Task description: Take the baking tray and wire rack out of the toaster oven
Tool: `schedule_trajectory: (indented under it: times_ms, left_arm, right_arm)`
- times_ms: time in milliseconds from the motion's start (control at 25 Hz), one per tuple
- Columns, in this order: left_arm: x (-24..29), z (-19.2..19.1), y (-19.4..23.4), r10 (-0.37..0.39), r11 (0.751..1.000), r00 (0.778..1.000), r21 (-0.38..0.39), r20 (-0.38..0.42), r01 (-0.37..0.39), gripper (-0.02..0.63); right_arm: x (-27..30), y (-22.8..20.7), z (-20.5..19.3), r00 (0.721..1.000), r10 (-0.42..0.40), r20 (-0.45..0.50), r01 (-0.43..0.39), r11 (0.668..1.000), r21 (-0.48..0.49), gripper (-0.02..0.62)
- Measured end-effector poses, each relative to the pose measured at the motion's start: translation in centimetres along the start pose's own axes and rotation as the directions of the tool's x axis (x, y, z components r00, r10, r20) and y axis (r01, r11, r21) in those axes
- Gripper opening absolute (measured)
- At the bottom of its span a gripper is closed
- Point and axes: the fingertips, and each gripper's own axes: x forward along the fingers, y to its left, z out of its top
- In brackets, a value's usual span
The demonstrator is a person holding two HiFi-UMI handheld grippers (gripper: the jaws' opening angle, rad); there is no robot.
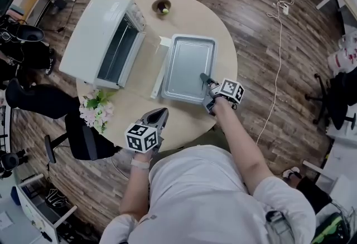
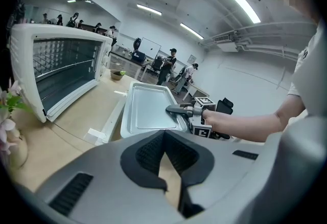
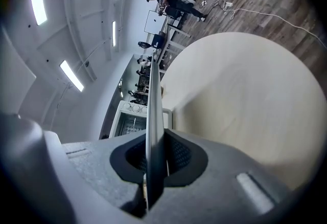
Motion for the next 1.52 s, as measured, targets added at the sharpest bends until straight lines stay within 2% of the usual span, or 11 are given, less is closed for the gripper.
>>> schedule_trajectory:
  times_ms: [560, 880, 1160, 1320, 1520]
  left_arm:
    - [2.9, -1.5, -3.9, 0.055, 0.998, 0.998, -0.020, 0.006, -0.055, -0.002]
    - [3.8, -2.5, -5.6, 0.092, 0.994, 0.995, -0.065, 0.028, -0.090, -0.002]
    - [4.1, -3.4, -6.6, 0.115, 0.988, 0.993, -0.107, 0.036, -0.110, -0.002]
    - [4.0, -3.9, -6.1, 0.134, 0.983, 0.990, -0.133, 0.035, -0.128, -0.002]
    - [4.0, -4.3, -5.5, 0.147, 0.979, 0.989, -0.149, 0.027, -0.142, -0.002]
  right_arm:
    - [-3.4, -4.9, 2.4, 0.995, -0.068, -0.071, 0.064, 0.996, -0.063, 0.032]
    - [-4.2, -6.8, 2.8, 0.989, -0.101, -0.111, 0.087, 0.988, -0.126, 0.040]
    - [-4.4, -7.5, 3.1, 0.987, -0.120, -0.104, 0.102, 0.981, -0.166, 0.040]
    - [-4.0, -7.5, 3.3, 0.989, -0.108, -0.106, 0.088, 0.980, -0.178, 0.048]
    - [-3.7, -7.5, 4.3, 0.987, -0.132, -0.094, 0.109, 0.971, -0.210, 0.063]
